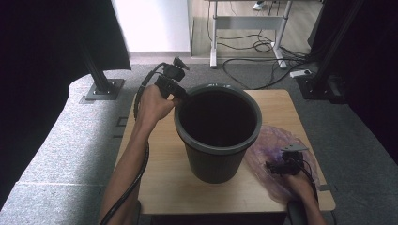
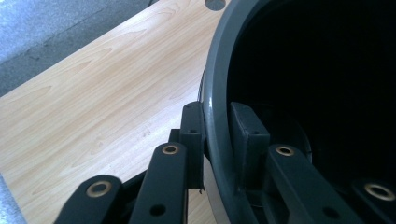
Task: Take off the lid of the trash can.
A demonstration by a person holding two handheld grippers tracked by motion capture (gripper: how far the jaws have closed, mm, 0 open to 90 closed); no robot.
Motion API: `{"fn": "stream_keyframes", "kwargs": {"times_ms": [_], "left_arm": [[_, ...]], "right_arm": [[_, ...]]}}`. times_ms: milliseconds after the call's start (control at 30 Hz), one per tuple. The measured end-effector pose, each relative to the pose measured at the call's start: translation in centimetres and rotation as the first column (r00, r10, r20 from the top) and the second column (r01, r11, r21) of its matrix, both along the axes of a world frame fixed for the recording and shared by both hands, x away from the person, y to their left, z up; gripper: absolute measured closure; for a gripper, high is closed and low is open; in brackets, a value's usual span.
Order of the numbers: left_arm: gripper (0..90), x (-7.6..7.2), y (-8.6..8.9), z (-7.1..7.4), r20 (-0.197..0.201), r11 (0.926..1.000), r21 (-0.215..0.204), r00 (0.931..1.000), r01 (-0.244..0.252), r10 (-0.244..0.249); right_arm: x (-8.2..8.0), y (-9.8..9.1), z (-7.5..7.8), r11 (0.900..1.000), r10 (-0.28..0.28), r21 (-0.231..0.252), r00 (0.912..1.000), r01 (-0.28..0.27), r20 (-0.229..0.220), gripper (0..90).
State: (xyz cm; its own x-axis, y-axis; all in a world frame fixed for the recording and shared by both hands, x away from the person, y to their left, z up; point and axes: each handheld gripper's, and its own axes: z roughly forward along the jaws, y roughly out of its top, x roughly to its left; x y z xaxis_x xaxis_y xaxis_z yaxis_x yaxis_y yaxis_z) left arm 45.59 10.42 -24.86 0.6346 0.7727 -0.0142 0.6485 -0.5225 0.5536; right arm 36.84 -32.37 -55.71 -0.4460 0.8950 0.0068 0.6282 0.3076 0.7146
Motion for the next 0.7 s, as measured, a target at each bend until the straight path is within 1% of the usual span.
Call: {"fn": "stream_keyframes", "kwargs": {"times_ms": [33,67,100,167,233,500,533,700], "left_arm": [[78.2,0.1,0.1,0.0,-0.011,0.9999,-0.013,0.9999,0.01,-0.01],[78.2,0.3,0.2,0.0,-0.034,0.999,-0.04,0.9992,0.021,-0.022],[78.3,0.4,0.3,0.1,-0.039,0.9984,-0.053,0.999,0.017,-0.02],[78.4,0.5,0.4,0.1,-0.045,0.999,-0.045,0.999,0.004,-0.006],[78.4,0.6,0.7,0.1,-0.052,0.9985,-0.055,0.9986,0.002,-0.005],[78.4,0.8,2.0,0.2,-0.067,0.9972,-0.073,0.9977,-0.017,0.012],[78.4,0.8,2.4,0.3,-0.07,0.9967,-0.078,0.9974,-0.024,0.018],[78.2,0.7,3.6,0.4,-0.068,0.9959,-0.08,0.997,-0.042,0.037]], "right_arm": [[0.0,0.0,0.0,1.0,0.0,0.0,1.0,0.0,0.0,0.0],[0.0,0.0,0.0,1.0,0.001,-0.001,1.0,-0.001,0.001,0.0],[0.0,0.0,0.0,1.0,0.001,-0.001,1.0,-0.001,0.001,0.0],[0.0,0.0,0.0,1.0,0.002,0.0,1.0,-0.002,0.0,0.0],[0.0,0.0,0.0,1.0,0.003,0.0,1.0,-0.003,0.0,0.0],[0.0,0.0,0.0,1.0,0.004,0.0,1.0,-0.004,0.001,0.0],[0.0,0.0,0.0,1.0,0.003,0.001,1.0,-0.003,-0.001,0.0],[0.0,0.0,0.0,1.0,0.004,0.0,1.0,-0.004,0.001,0.0]]}}
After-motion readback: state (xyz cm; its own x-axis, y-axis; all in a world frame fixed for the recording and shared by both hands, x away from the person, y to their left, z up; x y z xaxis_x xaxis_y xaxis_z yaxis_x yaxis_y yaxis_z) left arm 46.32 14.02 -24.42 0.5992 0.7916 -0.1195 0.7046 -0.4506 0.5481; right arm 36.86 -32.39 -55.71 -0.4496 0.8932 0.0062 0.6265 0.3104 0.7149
